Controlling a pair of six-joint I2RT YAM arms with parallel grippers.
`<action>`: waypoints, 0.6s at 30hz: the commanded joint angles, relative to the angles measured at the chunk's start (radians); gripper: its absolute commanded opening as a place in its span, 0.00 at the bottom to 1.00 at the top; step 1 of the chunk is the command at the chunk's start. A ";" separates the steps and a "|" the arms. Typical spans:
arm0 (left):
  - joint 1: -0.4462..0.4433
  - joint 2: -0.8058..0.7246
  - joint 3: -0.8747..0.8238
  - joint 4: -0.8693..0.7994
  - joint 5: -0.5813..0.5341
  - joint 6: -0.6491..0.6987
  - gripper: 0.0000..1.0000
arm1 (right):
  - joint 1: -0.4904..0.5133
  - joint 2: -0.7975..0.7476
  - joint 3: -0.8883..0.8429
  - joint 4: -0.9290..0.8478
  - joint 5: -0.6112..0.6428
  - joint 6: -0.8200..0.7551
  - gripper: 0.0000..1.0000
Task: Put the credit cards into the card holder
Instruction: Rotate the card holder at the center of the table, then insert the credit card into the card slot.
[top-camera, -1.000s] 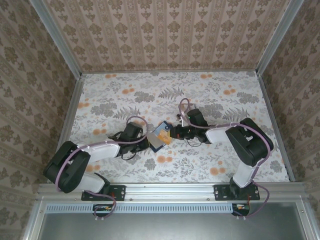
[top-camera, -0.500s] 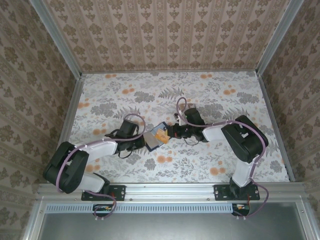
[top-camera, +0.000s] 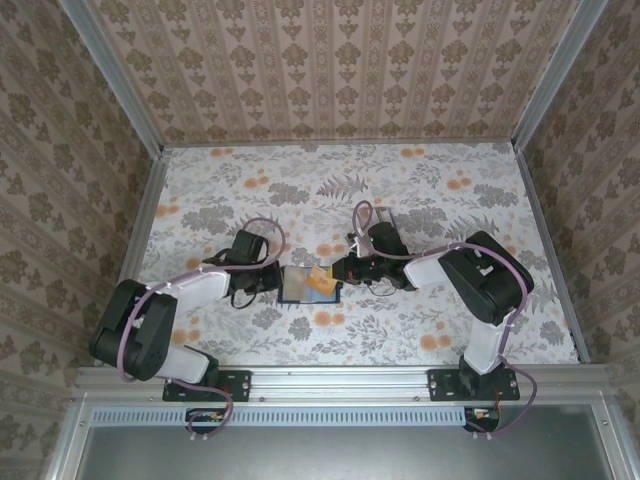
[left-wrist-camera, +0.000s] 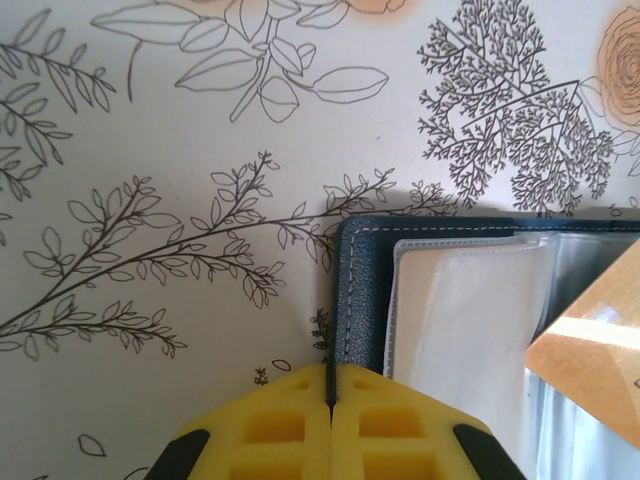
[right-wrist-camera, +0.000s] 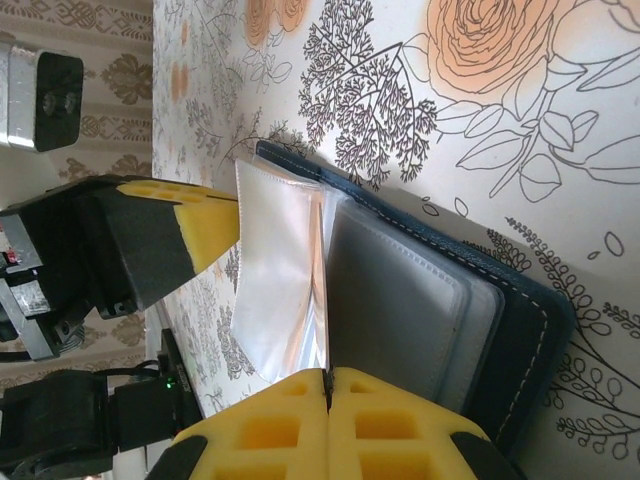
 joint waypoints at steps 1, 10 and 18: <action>0.031 -0.023 0.015 -0.025 0.016 0.025 0.00 | 0.008 -0.016 -0.002 0.022 0.040 0.023 0.02; 0.037 0.012 -0.027 0.046 0.071 -0.021 0.00 | 0.011 0.056 -0.009 0.177 0.038 0.133 0.01; 0.037 0.016 -0.036 0.051 0.073 -0.034 0.00 | 0.022 0.069 -0.028 0.232 0.056 0.176 0.01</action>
